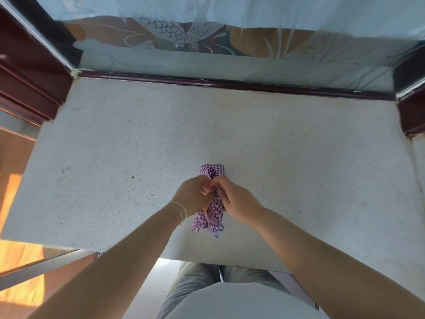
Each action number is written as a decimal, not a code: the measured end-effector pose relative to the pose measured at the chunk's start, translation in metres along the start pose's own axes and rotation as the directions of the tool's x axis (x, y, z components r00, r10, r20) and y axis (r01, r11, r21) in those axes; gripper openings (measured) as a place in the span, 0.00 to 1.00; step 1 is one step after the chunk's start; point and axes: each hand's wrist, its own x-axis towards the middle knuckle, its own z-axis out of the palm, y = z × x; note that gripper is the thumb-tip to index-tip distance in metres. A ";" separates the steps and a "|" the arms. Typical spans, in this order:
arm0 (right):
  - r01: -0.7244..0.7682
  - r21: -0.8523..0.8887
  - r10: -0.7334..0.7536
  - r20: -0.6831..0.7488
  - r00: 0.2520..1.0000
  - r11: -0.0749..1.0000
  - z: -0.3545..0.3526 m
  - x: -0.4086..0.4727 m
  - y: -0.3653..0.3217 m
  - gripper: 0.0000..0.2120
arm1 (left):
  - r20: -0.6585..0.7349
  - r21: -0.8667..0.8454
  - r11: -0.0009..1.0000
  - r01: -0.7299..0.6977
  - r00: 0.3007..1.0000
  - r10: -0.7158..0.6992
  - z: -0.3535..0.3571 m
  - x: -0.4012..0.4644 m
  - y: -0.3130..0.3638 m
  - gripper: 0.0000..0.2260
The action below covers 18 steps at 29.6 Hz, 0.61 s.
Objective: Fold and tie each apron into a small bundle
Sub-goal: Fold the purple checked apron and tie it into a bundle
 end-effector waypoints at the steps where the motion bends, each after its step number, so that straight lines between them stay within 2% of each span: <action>1: -0.038 -0.025 0.039 0.043 0.998 0.999 -0.002 0.005 -0.001 0.12 | -0.022 0.017 1.000 -0.015 1.000 0.015 -0.001 0.000 -0.001 0.05; 7: -0.181 -0.086 0.193 0.161 0.968 0.980 -0.005 0.022 -0.008 0.11 | -0.125 0.109 0.987 -0.118 0.983 0.132 0.005 -0.003 -0.008 0.06; 10: -0.243 -0.018 0.242 0.211 0.947 0.970 -0.007 0.031 -0.014 0.11 | -0.181 0.172 0.981 -0.086 0.976 0.117 0.008 0.000 -0.012 0.08; 12: -0.273 0.023 0.260 0.248 0.933 0.962 -0.007 0.037 -0.016 0.10 | -0.192 0.284 0.956 -0.070 0.973 0.128 0.010 0.003 -0.017 0.10; 14: -0.304 0.059 0.277 0.279 0.919 0.951 -0.006 0.041 -0.018 0.12 | -0.178 0.394 0.914 -0.095 0.968 0.177 0.011 0.003 -0.020 0.10; 16: -0.347 0.126 0.298 0.297 0.907 0.929 -0.005 0.045 -0.018 0.11 | -0.193 0.450 0.882 -0.143 0.948 0.253 0.008 0.003 -0.023 0.04; 18: -0.407 0.211 0.333 0.313 0.890 0.889 -0.004 0.047 -0.017 0.08 | -0.195 0.532 0.833 -0.151 0.936 0.294 0.007 0.004 -0.029 0.09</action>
